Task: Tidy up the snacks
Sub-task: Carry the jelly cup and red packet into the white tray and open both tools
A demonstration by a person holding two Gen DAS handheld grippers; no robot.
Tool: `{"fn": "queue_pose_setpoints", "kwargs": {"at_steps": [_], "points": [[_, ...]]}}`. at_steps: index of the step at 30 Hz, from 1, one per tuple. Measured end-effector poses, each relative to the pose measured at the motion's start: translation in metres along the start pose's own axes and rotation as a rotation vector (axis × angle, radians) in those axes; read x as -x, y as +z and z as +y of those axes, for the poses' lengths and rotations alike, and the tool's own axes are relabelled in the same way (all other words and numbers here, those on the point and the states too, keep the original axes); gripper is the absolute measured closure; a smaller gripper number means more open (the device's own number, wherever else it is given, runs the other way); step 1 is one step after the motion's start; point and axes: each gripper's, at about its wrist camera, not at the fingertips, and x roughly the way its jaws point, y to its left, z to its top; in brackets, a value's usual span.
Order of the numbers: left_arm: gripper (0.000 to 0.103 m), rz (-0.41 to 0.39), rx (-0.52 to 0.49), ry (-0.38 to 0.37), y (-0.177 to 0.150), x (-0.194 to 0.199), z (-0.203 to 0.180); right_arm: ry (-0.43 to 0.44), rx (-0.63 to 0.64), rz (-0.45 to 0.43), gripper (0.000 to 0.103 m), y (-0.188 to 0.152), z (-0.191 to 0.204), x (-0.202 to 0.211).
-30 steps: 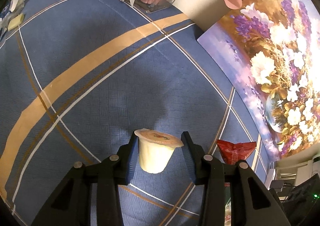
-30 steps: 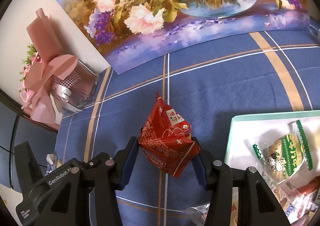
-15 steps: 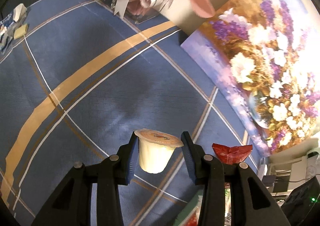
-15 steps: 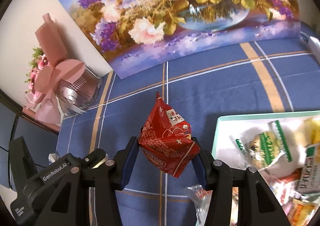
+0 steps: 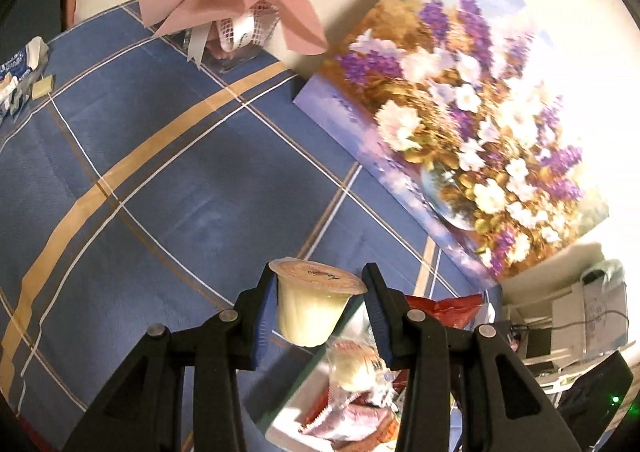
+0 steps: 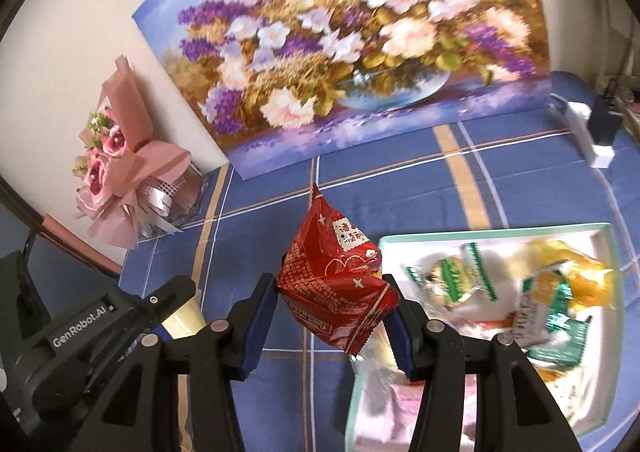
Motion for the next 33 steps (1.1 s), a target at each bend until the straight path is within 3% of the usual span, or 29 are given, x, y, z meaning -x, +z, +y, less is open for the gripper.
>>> {"fn": "queue_pose_setpoints", "kwargs": {"at_steps": [13, 33], "points": [[0.060, -0.009, -0.141, -0.046, -0.042, 0.033, -0.026, -0.033, -0.065, -0.041, 0.048, -0.018, -0.035, 0.057], [0.060, 0.178, -0.278, -0.082, -0.116, 0.010, -0.045, -0.172, -0.189, -0.044, 0.048, -0.051, -0.117, 0.099]]}}
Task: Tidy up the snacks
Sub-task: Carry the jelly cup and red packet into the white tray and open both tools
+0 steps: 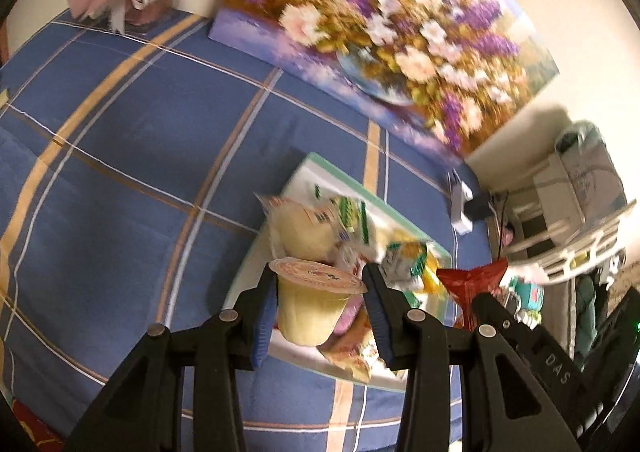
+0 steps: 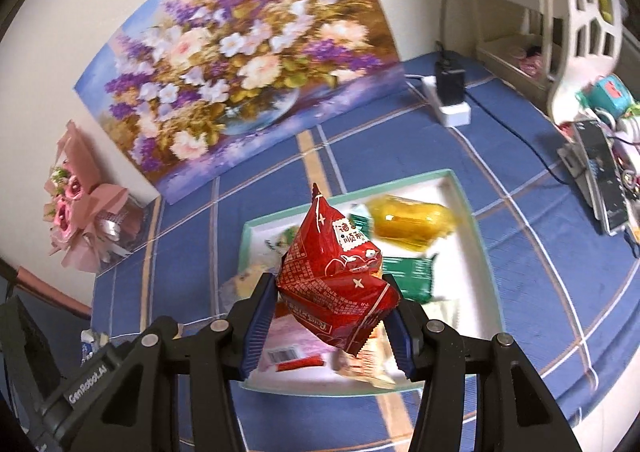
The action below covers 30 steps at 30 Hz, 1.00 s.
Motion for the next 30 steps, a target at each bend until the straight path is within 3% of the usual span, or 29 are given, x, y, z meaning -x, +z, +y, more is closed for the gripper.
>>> {"fn": "queue_pose_setpoints", "kwargs": {"at_steps": [7, 14, 30], "points": [[0.060, 0.075, -0.056, -0.008, -0.017, -0.023, -0.023, -0.053, -0.045, 0.020, 0.048, -0.003, -0.032, -0.004], [0.060, 0.155, -0.089, 0.032, -0.028, -0.051, -0.032, -0.086, -0.099, 0.112, 0.048, -0.007, -0.054, -0.033], [0.060, 0.261, -0.074, 0.078, -0.037, -0.095, -0.022, -0.073, -0.095, 0.195, 0.048, -0.016, -0.056, -0.074]]}}
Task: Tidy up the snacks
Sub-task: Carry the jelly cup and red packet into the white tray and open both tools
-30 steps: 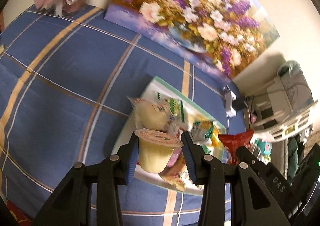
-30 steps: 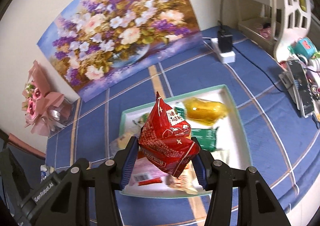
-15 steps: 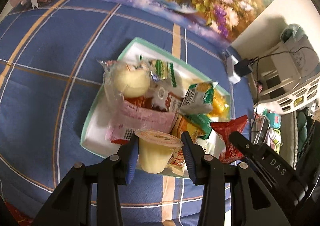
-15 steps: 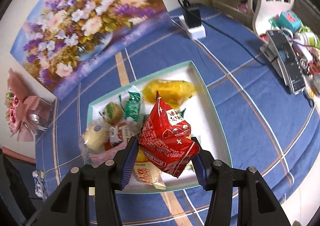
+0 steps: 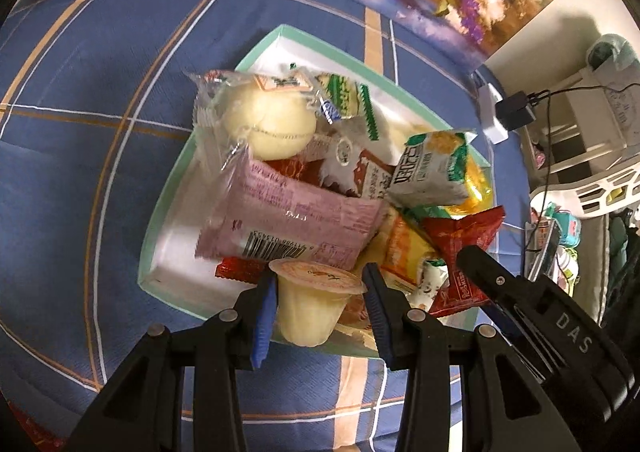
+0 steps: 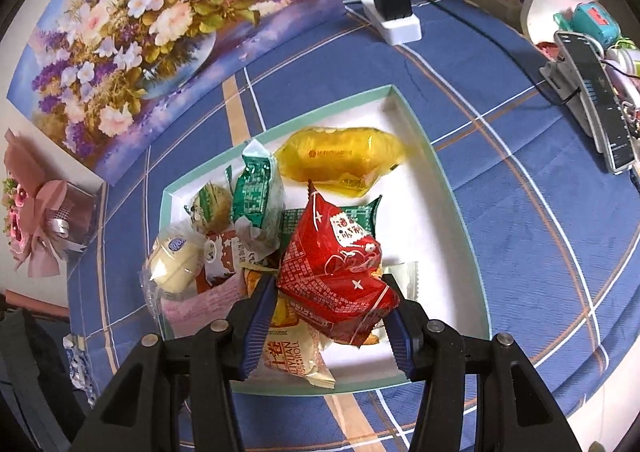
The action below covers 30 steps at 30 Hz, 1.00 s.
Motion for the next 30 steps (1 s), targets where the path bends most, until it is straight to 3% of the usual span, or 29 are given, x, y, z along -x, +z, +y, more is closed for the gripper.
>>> {"fn": "queue_pose_setpoints", "kwargs": {"at_steps": [7, 20, 22, 30], "points": [[0.059, 0.034, 0.033, 0.014, 0.004, -0.019, 0.008, -0.001, 0.022, 0.011, 0.048, 0.000, 0.006, -0.008], [0.057, 0.040, 0.053, 0.003, 0.010, -0.012, 0.006, -0.069, 0.059, 0.049, 0.047, -0.004, 0.011, -0.018], [0.049, 0.034, 0.052, 0.003, 0.011, -0.008, 0.006, -0.069, 0.064, 0.053, 0.042, -0.004, 0.011, -0.018], [0.046, -0.011, 0.057, 0.034, 0.013, 0.013, 0.009, -0.048, 0.075, 0.032, 0.026, -0.005, 0.015, -0.015]]}}
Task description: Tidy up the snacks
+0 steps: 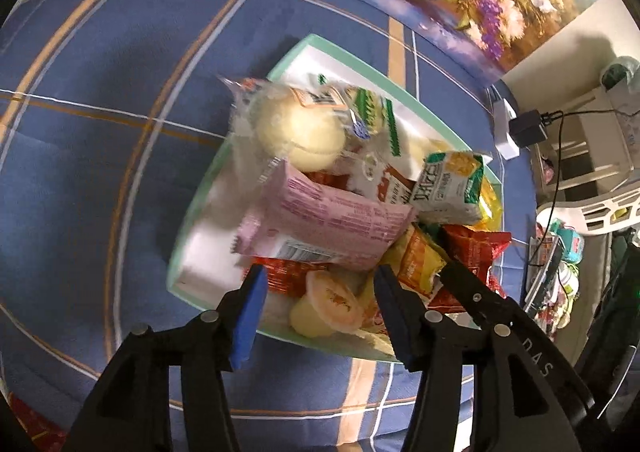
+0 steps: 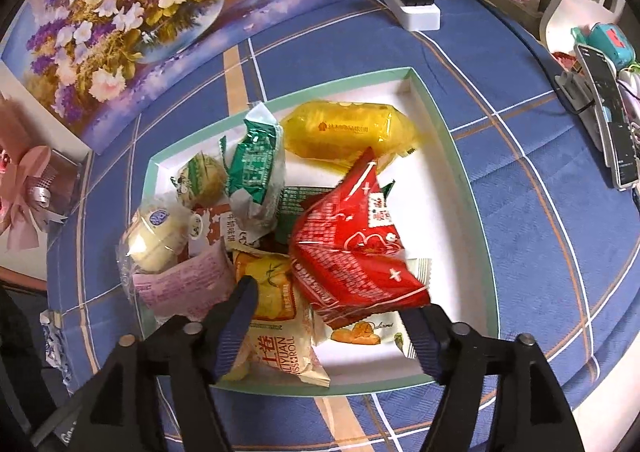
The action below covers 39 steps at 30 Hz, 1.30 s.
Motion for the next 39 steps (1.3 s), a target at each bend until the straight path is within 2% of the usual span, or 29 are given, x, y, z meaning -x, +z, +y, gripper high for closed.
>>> {"fn": "queue_pose_setpoints", "kwargs": {"at_steps": [2, 5, 6, 7, 10, 11, 17, 23, 28, 32, 39], "points": [[0.041, -0.026, 0.001, 0.020, 0.000, 0.009, 0.004, 0.006, 0.002, -0.006, 0.025, -0.001, 0.002, 0.001], [0.033, -0.081, 0.002, 0.081, 0.003, 0.019, 0.012, 0.010, 0.003, -0.021, 0.010, -0.002, 0.003, 0.004], [0.027, -0.100, 0.003, 0.106, 0.003, 0.022, 0.014, 0.012, 0.005, -0.029, 0.002, -0.002, 0.004, 0.005], [0.022, -0.126, 0.003, 0.139, 0.004, 0.026, 0.018, 0.013, 0.005, -0.033, 0.000, -0.002, 0.004, 0.005], [0.007, -0.186, -0.001, 0.220, 0.007, 0.033, 0.027, 0.020, 0.011, -0.044, 0.000, -0.003, 0.005, 0.007], [0.004, -0.206, -0.008, 0.251, 0.008, 0.036, 0.030, 0.020, 0.015, -0.045, 0.000, -0.004, 0.006, 0.008], [0.002, -0.266, -0.021, 0.380, 0.002, 0.052, 0.044, -0.003, 0.059, -0.073, 0.000, -0.015, 0.017, 0.018], [0.002, -0.272, -0.007, 0.530, -0.014, 0.068, 0.057, -0.018, 0.127, -0.108, 0.000, -0.041, 0.031, 0.036], [0.002, -0.236, -0.002, 0.523, -0.033, 0.077, 0.067, -0.031, 0.189, -0.131, 0.000, -0.066, 0.043, 0.047], [0.002, -0.246, -0.029, 0.527, -0.046, 0.084, 0.068, -0.036, 0.220, -0.137, 0.000, -0.085, 0.048, 0.052], [0.003, -0.257, -0.057, 0.491, -0.062, 0.091, 0.070, -0.032, 0.241, -0.159, 0.000, -0.101, 0.053, 0.061]]}}
